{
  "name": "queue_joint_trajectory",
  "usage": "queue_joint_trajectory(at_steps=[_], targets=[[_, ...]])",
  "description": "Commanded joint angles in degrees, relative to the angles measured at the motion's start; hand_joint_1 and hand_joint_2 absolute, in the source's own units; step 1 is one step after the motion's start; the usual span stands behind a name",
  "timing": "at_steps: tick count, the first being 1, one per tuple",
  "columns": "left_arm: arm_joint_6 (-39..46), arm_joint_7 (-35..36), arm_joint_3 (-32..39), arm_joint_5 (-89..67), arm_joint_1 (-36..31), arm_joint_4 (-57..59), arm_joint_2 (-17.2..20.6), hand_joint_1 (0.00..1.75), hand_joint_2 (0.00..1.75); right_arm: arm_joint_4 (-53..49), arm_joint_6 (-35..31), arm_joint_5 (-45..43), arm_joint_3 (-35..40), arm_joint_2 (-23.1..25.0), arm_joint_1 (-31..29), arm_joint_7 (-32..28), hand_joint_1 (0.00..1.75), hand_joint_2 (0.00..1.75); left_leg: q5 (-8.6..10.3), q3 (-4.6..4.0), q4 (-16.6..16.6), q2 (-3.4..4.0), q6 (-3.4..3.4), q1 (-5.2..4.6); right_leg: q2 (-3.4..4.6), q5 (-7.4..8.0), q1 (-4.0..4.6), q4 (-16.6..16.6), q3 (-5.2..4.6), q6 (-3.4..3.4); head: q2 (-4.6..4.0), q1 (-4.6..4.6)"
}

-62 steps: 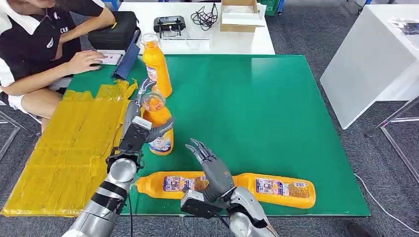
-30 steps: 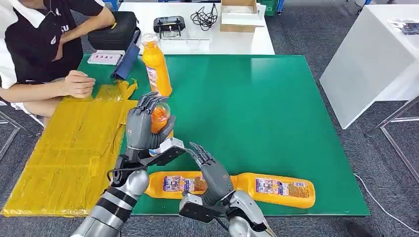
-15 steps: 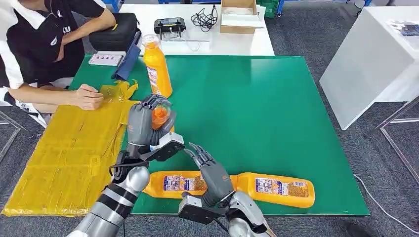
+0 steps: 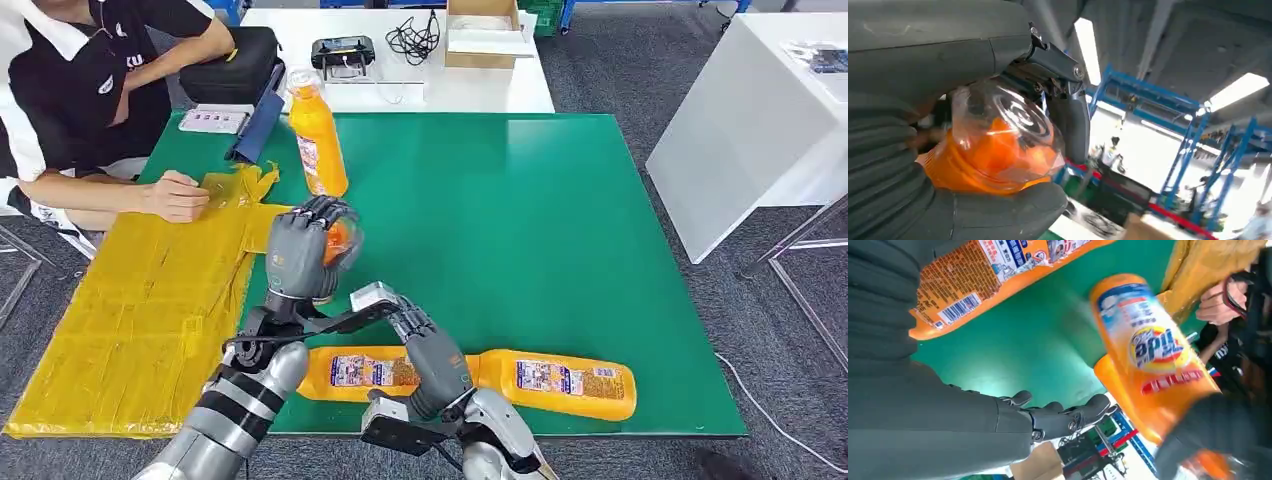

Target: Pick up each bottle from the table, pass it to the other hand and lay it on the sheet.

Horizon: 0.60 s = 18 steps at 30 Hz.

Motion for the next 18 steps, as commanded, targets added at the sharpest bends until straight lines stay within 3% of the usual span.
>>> queue_joint_trajectory(at_steps=[1,4,9,18], targets=[[0.7,10.3,-6.8,-19.8,-6.3,16.0,4.0,1.75,1.75,0.4,1.2,-0.3,1.2,-1.5,-2.6,-0.3,0.0,1.75,-0.01,0.15,-0.1,-0.01,-0.06,0.02,0.03,-0.01,0.01,-0.1,0.16,-0.03,0.0,0.0],[-0.6,17.9,-15.8,-19.8,-11.1,22.5,7.0,1.75,1.75,0.0,1.8,-0.3,1.5,-1.4,-2.8,-0.3,0.0,1.75,0.0,0.12,-0.1,-0.06,-0.06,0.02,-0.05,-0.03,0.01,0.0,0.13,-0.04,0.0,0.0],[-2.4,22.4,-21.9,-19.8,-15.1,30.6,8.0,1.75,1.75,-0.6,2.0,-0.4,1.4,-1.6,-2.4,-0.2,0.0,1.75,-0.01,0.15,-0.1,0.0,-0.08,0.03,0.05,-0.01,0.02,-0.1,0.18,-0.05,0.0,0.04],[-4.2,23.5,-22.5,-19.8,-16.8,36.2,7.8,1.75,1.75,-0.4,2.2,-0.6,1.3,-1.7,-2.3,-0.3,0.0,1.75,-0.04,0.11,-0.1,0.1,-0.07,0.02,0.15,-0.01,0.02,-0.1,0.11,-0.04,0.0,0.0]])
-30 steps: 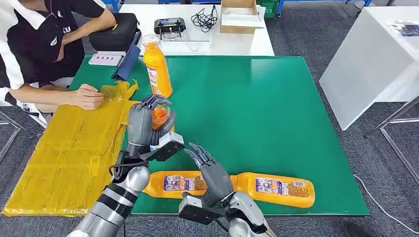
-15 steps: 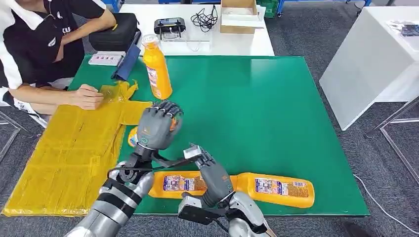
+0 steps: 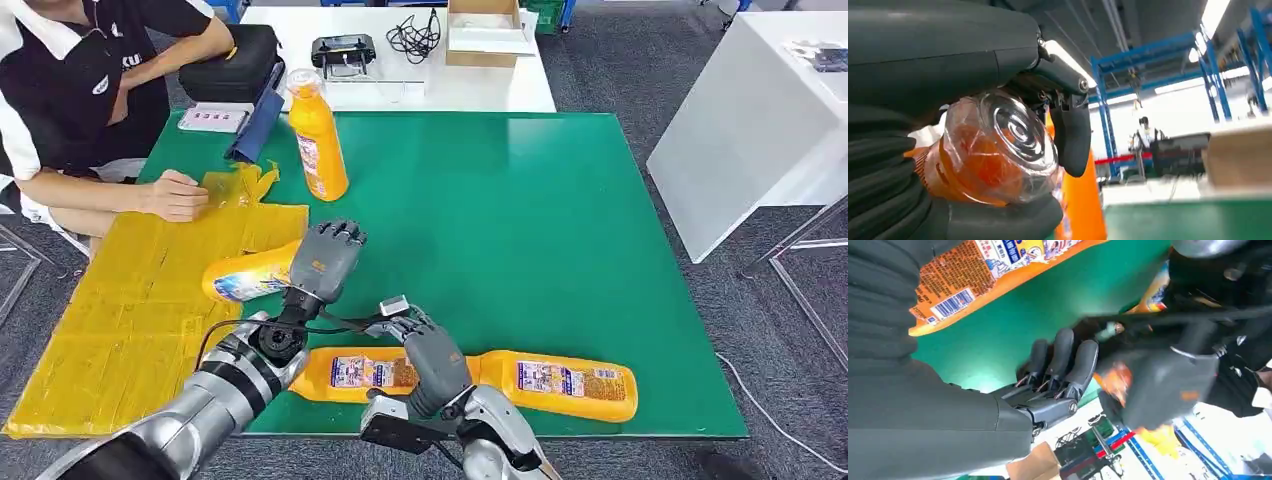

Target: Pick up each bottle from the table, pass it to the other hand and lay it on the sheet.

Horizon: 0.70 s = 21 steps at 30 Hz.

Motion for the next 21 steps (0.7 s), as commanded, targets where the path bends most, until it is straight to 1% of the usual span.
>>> queue_joint_trajectory(at_steps=[1,3,4,5,6,7,8,9,12,14,15,16,17,19,21], targets=[[-0.6,0.4,-5.7,-1.2,-4.9,12.2,1.8,1.75,1.75,0.4,0.5,-0.2,1.2,-1.6,-2.0,-0.2,0.0,1.75,-0.06,0.19,0.0,0.17,-0.07,0.06,0.18,0.01,0.06,-0.1,0.17,-0.04,0.0,0.04],[-1.7,1.2,-6.6,-1.2,-5.3,12.8,1.7,1.75,1.75,0.5,0.5,-0.2,1.3,-1.6,-2.0,-0.2,0.0,1.75,-0.06,0.24,-0.1,0.19,-0.08,0.01,0.23,0.0,0.01,-0.1,0.19,-0.05,0.0,0.02],[-3.6,1.0,-5.8,-1.2,-5.6,14.3,1.4,1.75,1.75,0.5,0.7,-0.2,1.3,-1.7,-2.0,-0.2,0.0,1.75,-0.05,0.16,0.0,0.19,-0.08,0.05,0.23,0.0,0.04,-0.1,0.12,-0.05,0.0,0.04],[-5.2,1.4,-6.6,-1.2,-6.3,15.8,1.6,1.75,1.75,0.6,0.8,-0.2,1.3,-1.6,-2.0,-0.2,0.0,1.75,-0.03,0.1,0.0,0.18,-0.06,0.02,0.2,0.01,0.02,0.0,0.03,-0.04,0.0,0.0],[-6.2,2.9,-9.5,-1.2,-7.4,17.2,2.4,1.75,1.75,0.7,0.9,-0.2,1.3,-1.6,-2.1,-0.2,0.0,1.75,-0.05,0.23,-0.1,0.21,-0.1,0.04,0.25,0.0,0.03,-0.1,0.15,-0.07,0.0,0.02],[-6.6,3.6,-10.7,-1.2,-8.0,18.7,2.4,1.75,1.75,0.9,1.0,-0.2,1.3,-1.6,-2.2,-0.3,0.0,1.75,-0.04,0.18,0.0,0.21,-0.09,0.05,0.24,0.01,0.05,-0.1,0.11,-0.07,0.0,0.04],[-6.9,3.0,-9.5,-1.2,-8.1,19.9,2.4,1.75,1.75,1.0,1.0,-0.2,1.2,-1.5,-2.2,-0.3,0.0,1.75,-0.06,0.31,-0.1,0.24,-0.13,0.09,0.29,0.0,0.08,-0.1,0.23,-0.1,0.0,0.04],[-8.5,3.3,-10.7,-1.2,-9.3,22.1,2.6,1.75,1.75,1.4,1.2,-0.2,1.4,-1.3,-2.4,-0.4,0.0,1.75,-0.06,0.2,0.0,0.29,-0.1,0.08,0.32,0.02,0.07,0.0,0.11,-0.08,0.0,0.0],[-9.6,2.8,-9.7,-1.2,-10.5,23.9,2.5,1.75,1.75,1.9,1.4,-0.3,1.6,-1.1,-2.7,-0.7,0.0,1.75,-0.08,0.24,0.0,0.46,-0.14,0.13,0.49,0.04,0.19,0.0,0.14,-0.1,0.0,0.04],[-10.7,3.0,-9.1,-1.2,-11.5,24.8,2.5,1.75,1.75,2.3,1.5,-0.3,1.9,-0.9,-2.8,-0.8,0.0,1.75,-0.04,0.1,0.0,0.38,-0.12,0.19,0.4,0.04,0.22,0.0,-0.03,-0.09,0.0,0.04],[-10.9,3.1,-8.4,-1.2,-12.0,25.1,2.5,1.75,1.75,2.4,1.6,-0.4,2.0,-0.9,-2.9,-0.9,0.0,1.75,-0.07,0.17,0.0,0.34,-0.16,0.26,0.39,0.0,0.27,0.0,0.05,-0.12,0.0,-0.02],[-9.8,3.3,-7.0,-1.2,-12.7,25.2,2.5,0.31,1.75,2.5,1.7,-0.5,2.1,-0.8,-2.9,-1.0,0.0,1.75,-0.05,0.11,0.0,0.23,-0.14,0.27,0.28,-0.02,0.3,0.0,0.05,-0.09,0.0,0.02],[-8.7,4.7,-7.3,-1.2,-13.3,25.0,2.8,0.0,1.75,2.5,1.6,-0.6,2.2,-0.7,-2.9,-1.0,0.0,1.75,0.01,0.01,0.0,0.12,-0.16,0.32,0.24,0.0,0.33,0.0,-0.05,-0.08,0.0,0.02],[-8.2,6.9,-8.5,-1.2,-14.7,25.0,3.5,0.0,1.75,2.7,1.4,-0.7,2.2,-0.7,-2.8,-1.0,0.0,1.75,-0.05,0.02,0.1,0.12,-0.17,0.36,0.23,-0.02,0.38,0.0,0.01,-0.08,0.0,0.02],[-8.8,6.8,-5.8,-1.2,-15.3,24.9,3.5,0.0,1.75,2.9,1.2,-0.8,2.1,-0.6,-2.8,-0.9,0.0,1.75,-0.06,0.0,0.1,0.18,-0.17,0.35,0.28,-0.01,0.37,0.0,0.01,-0.08,0.0,0.02]])
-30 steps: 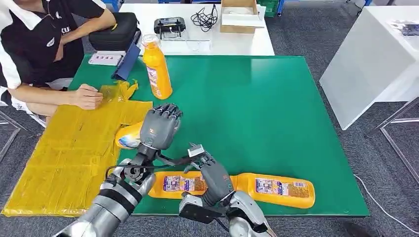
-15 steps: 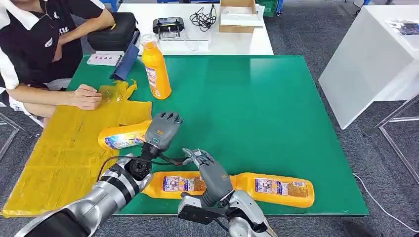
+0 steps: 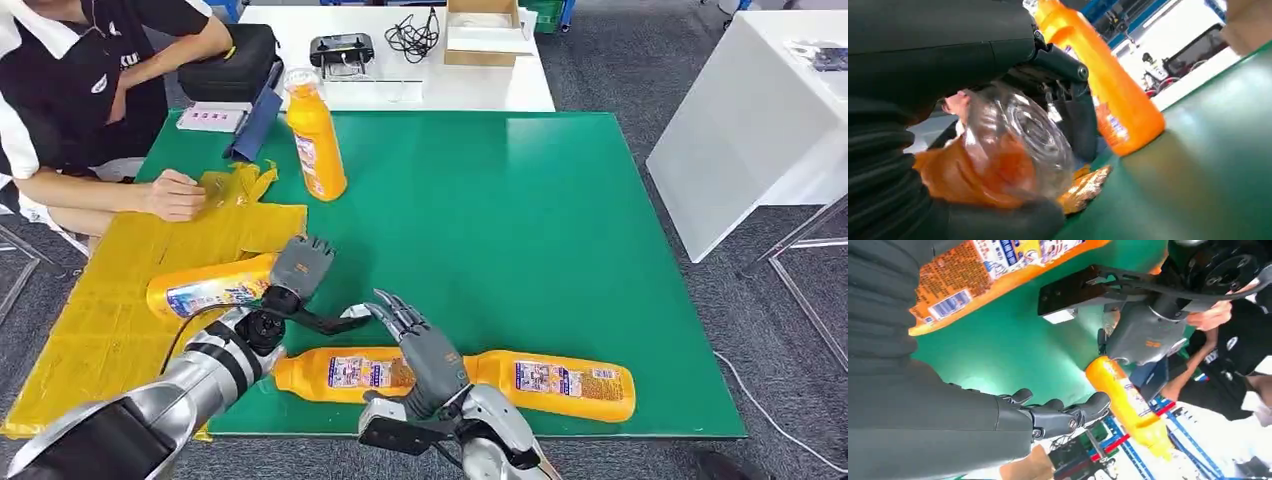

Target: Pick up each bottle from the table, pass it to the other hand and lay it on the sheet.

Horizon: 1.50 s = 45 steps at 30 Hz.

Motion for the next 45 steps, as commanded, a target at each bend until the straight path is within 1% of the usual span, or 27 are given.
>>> queue_joint_trajectory(at_steps=[1,3,5,6,7,8,9,10,11,12,14,16,20,26,27,31,32,33,34,35,36,37,40,41,43,44,45], targets=[[0.5,2.9,0.8,-1.2,-7.9,6.8,1.6,0.0,1.75,3.1,-0.2,-0.5,1.8,-0.8,-2.4,0.0,0.0,1.75,-0.05,0.05,0.0,0.05,-0.03,0.05,0.06,-0.02,0.05,0.0,0.09,-0.01,0.0,0.02],[1.4,2.7,2.9,-1.2,-7.7,6.5,1.8,0.0,1.75,3.1,-0.3,-0.6,1.6,-0.7,-2.4,0.1,0.0,1.75,-0.06,0.11,0.0,0.06,-0.05,0.03,0.09,-0.02,0.03,0.0,0.14,-0.02,0.0,0.02],[3.9,-0.9,7.2,3.1,-6.8,5.5,1.3,0.0,1.75,3.0,-0.4,-0.7,1.7,-0.7,-2.3,0.2,0.0,1.75,-0.02,0.02,0.0,0.08,-0.03,0.0,0.09,0.02,0.01,0.0,0.04,-0.01,0.0,0.0],[3.9,-0.9,7.2,3.1,-6.8,5.5,1.3,0.0,1.75,3.0,-0.4,-0.7,1.7,-0.7,-2.3,0.2,0.0,1.75,-0.06,0.14,0.0,0.09,-0.06,0.01,0.11,-0.01,0.02,-0.1,0.17,-0.03,0.0,0.0],[6.1,-3.4,10.1,5.5,-6.0,4.4,0.8,0.0,1.75,3.0,-0.4,-0.7,1.6,-0.9,-2.1,0.3,0.0,1.75,-0.07,0.23,0.0,0.06,-0.07,0.0,0.09,-0.04,0.01,-0.1,0.25,-0.03,0.0,0.0],[7.4,-4.7,11.6,6.8,-5.6,3.9,0.5,0.0,1.75,2.9,-0.5,-0.7,1.6,-0.9,-2.0,0.3,0.0,1.75,-0.05,0.12,0.0,0.03,-0.05,0.0,0.05,-0.03,0.01,0.0,0.15,-0.02,0.0,0.0],[9.5,-8.2,14.7,9.7,-4.7,2.9,0.0,0.0,1.75,2.9,-0.6,-0.7,1.5,-1.0,-1.7,0.5,0.0,1.75,-0.08,0.22,0.0,0.03,-0.07,0.01,0.06,-0.05,0.01,-0.1,0.26,-0.04,0.0,0.0],[11.0,-12.7,18.5,14.4,-3.4,1.0,-1.0,0.0,1.75,2.8,-1.0,-0.7,1.3,-1.1,-1.3,0.6,0.0,1.75,-0.04,0.11,0.0,0.03,-0.05,-0.01,0.05,-0.02,0.0,-0.1,0.14,-0.02,0.0,0.0],[11.4,-15.0,20.3,16.1,-2.9,0.1,-1.3,0.0,1.75,2.7,-1.1,-0.7,1.2,-1.2,-1.1,0.7,0.0,1.75,-0.08,0.23,0.0,0.02,-0.06,-0.01,0.05,-0.06,0.0,-0.1,0.26,-0.02,0.0,0.02],[11.7,-18.2,22.9,19.2,-1.8,-2.0,-2.1,0.0,1.75,2.8,-1.3,-0.7,1.0,-1.3,-0.8,0.7,0.0,1.75,-0.02,0.11,-0.1,-0.02,-0.03,-0.03,-0.01,-0.02,-0.02,-0.1,0.14,0.0,0.0,0.0],[10.6,-21.6,25.3,22.4,-0.9,-4.4,-2.8,0.0,1.75,3.1,-1.6,-0.7,0.7,-1.4,-0.6,0.6,0.0,1.75,-0.07,0.28,-0.1,-0.08,-0.04,-0.03,-0.06,-0.08,-0.02,-0.1,0.33,0.0,0.0,0.0],[9.7,-22.3,25.9,22.7,-0.6,-5.5,-2.9,0.0,1.75,3.2,-1.7,-0.7,0.6,-1.4,-0.6,0.5,0.0,1.75,-0.04,0.1,0.0,-0.03,-0.02,-0.01,-0.02,-0.03,0.0,-0.1,0.12,0.0,0.0,0.0],[9.7,-22.3,25.9,22.7,-0.6,-5.5,-2.9,0.0,1.75,3.2,-1.7,-0.7,0.6,-1.4,-0.6,0.5,0.0,1.75,-0.06,0.19,0.0,-0.04,-0.03,-0.02,-0.03,-0.06,-0.01,-0.1,0.21,0.0,0.0,0.0],[9.7,-22.3,25.9,22.7,-0.6,-5.5,-2.9,0.0,1.75,3.2,-1.7,-0.7,0.6,-1.4,-0.6,0.5,0.0,1.75,-0.01,0.04,0.0,0.0,-0.02,-0.03,0.0,-0.01,-0.01,-0.1,0.03,-0.01,0.0,0.0],[9.7,-22.3,25.9,22.7,-0.6,-5.5,-2.9,0.0,1.75,3.2,-1.7,-0.7,0.6,-1.4,-0.6,0.5,0.0,1.75,-0.04,0.16,-0.1,-0.02,-0.04,-0.02,-0.01,-0.05,-0.01,-0.1,0.16,-0.01,0.0,0.0],[7.7,-26.8,29.3,28.7,0.5,-7.5,-3.9,0.0,1.75,3.8,-1.6,-0.6,0.4,-1.3,-0.8,0.8,0.0,1.75,-0.03,0.09,0.0,0.0,-0.02,-0.03,0.01,-0.02,-0.02,-0.1,0.09,0.0,0.0,0.0],[6.8,-29.3,31.0,32.3,1.3,-9.0,-4.4,0.0,1.75,4.3,-1.9,0.2,0.7,-1.3,-1.0,1.2,0.0,1.75,-0.08,0.24,-0.1,0.0,-0.02,-0.02,0.02,-0.06,-0.01,-0.1,0.25,0.0,0.0,0.0],[5.8,-31.1,32.4,35.3,1.9,-10.3,-5.0,0.0,1.75,4.6,-2.2,1.0,0.9,-1.4,-1.2,1.7,0.0,1.75,-0.06,0.16,0.0,0.01,-0.02,-0.02,0.02,-0.04,-0.01,-0.1,0.18,0.0,0.0,0.0],[2.4,-35.5,35.2,42.7,3.6,-13.7,-6.2,0.0,1.75,5.3,-3.0,2.9,1.7,-1.7,-1.5,3.0,0.0,1.75,-0.02,0.08,-0.1,-0.01,-0.02,-0.02,0.0,-0.01,-0.01,-0.1,0.09,0.01,0.0,0.0],[0.2,-37.6,36.5,46.6,4.4,-15.7,-6.8,0.0,1.75,5.6,-3.3,3.7,2.0,-1.8,-1.7,3.4,0.0,1.75,-0.08,0.23,-0.1,-0.02,-0.03,-0.03,0.0,-0.07,-0.02,-0.1,0.26,0.01,0.0,0.0],[-3.9,-40.3,38.2,53.6,6.7,-20.9,-7.6,0.0,1.75,6.6,-3.8,5.5,2.9,-1.9,-2.0,4.7,0.0,1.75,-0.06,0.19,-0.1,-0.03,-0.02,-0.03,-0.02,-0.05,-0.03,-0.1,0.21,0.01,0.0,0.0],[-7.3,-41.3,39.5,59.3,8.1,-24.4,-8.5,0.0,1.75,7.5,-3.9,7.7,4.0,-2.1,-2.6,5.8,0.0,1.75,-0.04,0.09,0.0,-0.02,-0.01,-0.03,-0.01,-0.02,-0.02,-0.1,0.12,0.01,0.0,0.02],[-10.8,-41.0,38.4,66.4,11.6,-33.0,-8.8,0.0,1.75,9.9,-2.8,12.0,7.0,-2.0,-4.0,7.5,0.0,1.75,-0.04,0.05,0.0,0.04,-0.01,-0.02,0.05,-0.01,-0.01,-0.1,0.07,0.01,0.0,0.02],[-11.5,-41.0,38.1,67.4,12.1,-34.0,-8.9,0.0,1.75,10.2,-2.4,12.7,7.7,-2.0,-4.4,7.9,0.0,1.75,-0.1,0.19,0.0,0.07,-0.02,-0.03,0.09,-0.05,-0.02,-0.1,0.21,0.01,0.0,0.0],[-12.3,-41.3,36.5,68.8,14.0,-37.5,-8.8,0.0,1.75,11.9,0.1,14.5,10.0,-1.9,-5.9,9.9,0.0,1.75,-0.07,0.07,0.0,0.13,-0.03,-0.03,0.14,-0.01,-0.01,-0.1,0.06,0.0,0.0,0.0],[-12.3,-41.2,36.1,68.9,14.4,-38.1,-8.8,0.0,1.75,12.2,0.3,14.5,10.2,-1.9,-6.1,9.8,0.0,1.75,-0.04,0.0,0.0,0.11,-0.02,-0.03,0.11,0.01,-0.02,-0.1,-0.01,0.0,0.0,0.0],[-12.3,-41.2,35.8,69.0,14.7,-38.5,-8.8,0.0,1.75,12.6,0.5,14.5,10.2,-1.8,-6.3,9.9,0.0,1.75,-0.09,0.13,0.0,0.16,-0.04,-0.03,0.17,-0.02,-0.02,-0.1,0.11,-0.01,0.0,0.0]])
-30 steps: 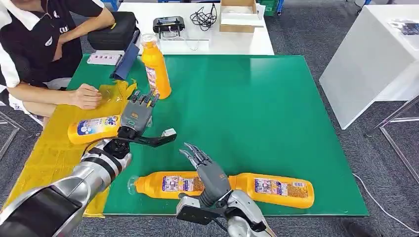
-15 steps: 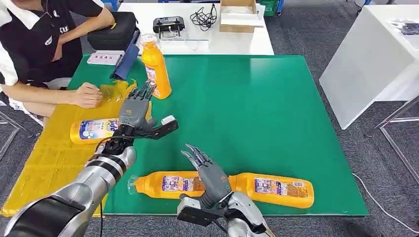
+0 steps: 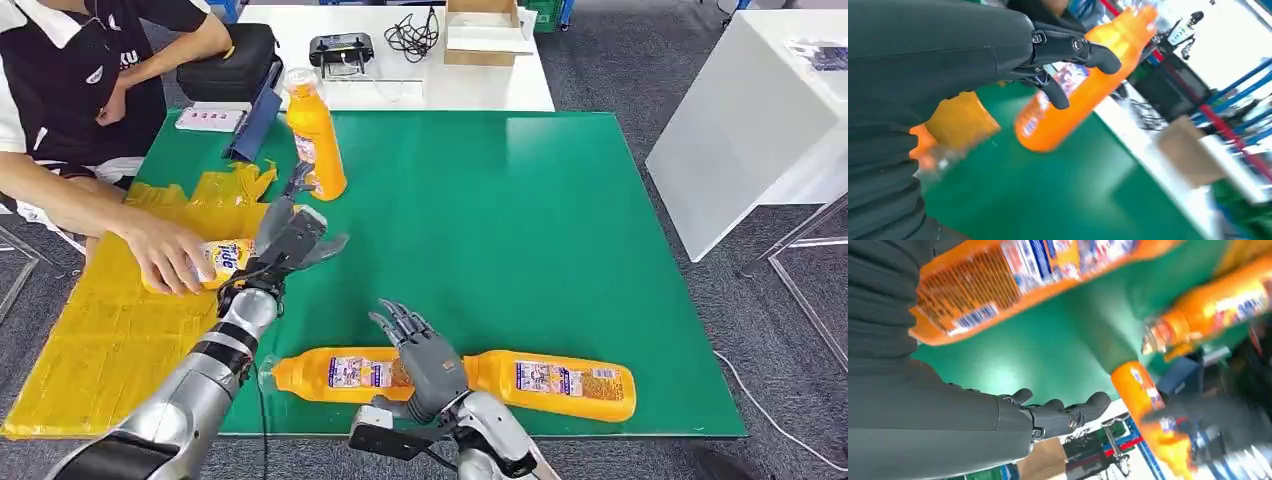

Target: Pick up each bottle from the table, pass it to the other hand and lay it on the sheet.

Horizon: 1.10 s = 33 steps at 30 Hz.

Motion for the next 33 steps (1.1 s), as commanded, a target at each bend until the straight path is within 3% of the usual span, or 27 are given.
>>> queue_joint_trajectory(at_steps=[1,4,11,15,22,23,24,27,31,33], targets=[[-2.7,0.0,0.7,4.2,5.9,-15.1,-1.9,0.0,1.75,9.3,3.5,3.4,7.9,-1.5,-6.2,3.6,0.0,1.75,-0.04,0.17,-0.1,0.11,-0.04,0.01,0.13,0.0,0.01,-0.1,0.14,-0.02,0.0,0.0],[-3.5,-0.6,-0.6,5.0,8.0,-18.7,-2.0,0.0,1.75,13.6,4.9,8.5,9.9,-1.4,-8.5,9.0,0.0,1.75,-0.03,0.15,0.0,0.07,-0.03,0.01,0.09,0.0,0.01,-0.1,0.12,-0.01,0.0,0.0],[-3.5,-0.6,-3.6,5.3,12.7,-27.2,-2.1,0.0,1.75,21.9,5.9,11.4,10.0,0.4,-10.4,12.0,0.0,1.75,-0.03,0.2,-0.1,0.04,-0.02,0.01,0.05,-0.02,0.0,-0.1,0.19,0.0,0.0,0.02],[-3.3,-0.9,-4.5,6.2,14.7,-31.3,-2.0,0.0,1.75,26.7,6.2,16.7,10.5,1.4,-12.0,17.5,0.0,1.75,-0.02,0.2,-0.1,0.06,-0.03,0.03,0.06,0.0,0.02,-0.1,0.19,-0.01,0.0,0.0],[-2.9,-0.7,-3.8,6.4,15.6,-32.1,-2.0,0.0,1.75,27.6,6.3,19.9,7.5,1.8,-12.2,21.2,0.02,1.75,-0.05,0.56,-0.1,0.0,-0.15,0.05,0.03,0.03,0.04,-0.1,0.42,-0.13,0.0,0.0],[-2.9,-0.7,-3.7,6.4,15.6,-32.1,-2.1,0.0,1.75,27.5,6.0,20.1,7.0,1.8,-12.2,21.3,0.93,1.75,0.01,0.61,-0.1,-0.03,-0.17,0.03,0.01,0.09,0.02,-0.2,0.46,-0.17,0.0,0.0],[-2.9,-0.7,-3.8,6.4,15.7,-32.1,-2.2,0.0,1.75,27.2,5.4,19.7,5.7,1.8,-12.0,21.5,1.36,1.75,0.0,0.6,-0.1,-0.03,-0.19,0.04,-0.01,0.1,0.04,-0.1,0.42,-0.23,0.0,-0.02],[-3.3,-0.8,-4.8,6.6,15.6,-32.3,-2.4,0.0,1.75,26.4,3.2,17.3,1.0,1.7,-11.5,20.5,1.73,1.75,0.09,0.65,-0.1,-0.13,-0.29,0.07,-0.1,0.1,0.03,-0.1,0.36,-0.25,0.0,-0.02],[-3.6,-0.6,-6.5,6.9,16.1,-33.4,-2.8,0.0,1.75,22.0,-5.2,12.4,-6.6,1.6,-8.9,16.4,1.75,1.75,0.13,0.66,-0.1,-0.18,-0.23,0.08,-0.14,0.1,0.03,-0.1,0.0,-0.24,0.0,-0.02],[-3.6,-0.6,-6.5,6.9,16.1,-33.4,-2.8,0.0,1.75,22.0,-5.2,12.4,-6.6,1.6,-8.9,16.4,1.75,1.75,0.13,0.66,-0.1,-0.22,-0.21,0.1,-0.17,0.09,0.05,-0.2,0.05,-0.22,0.0,0.0]])
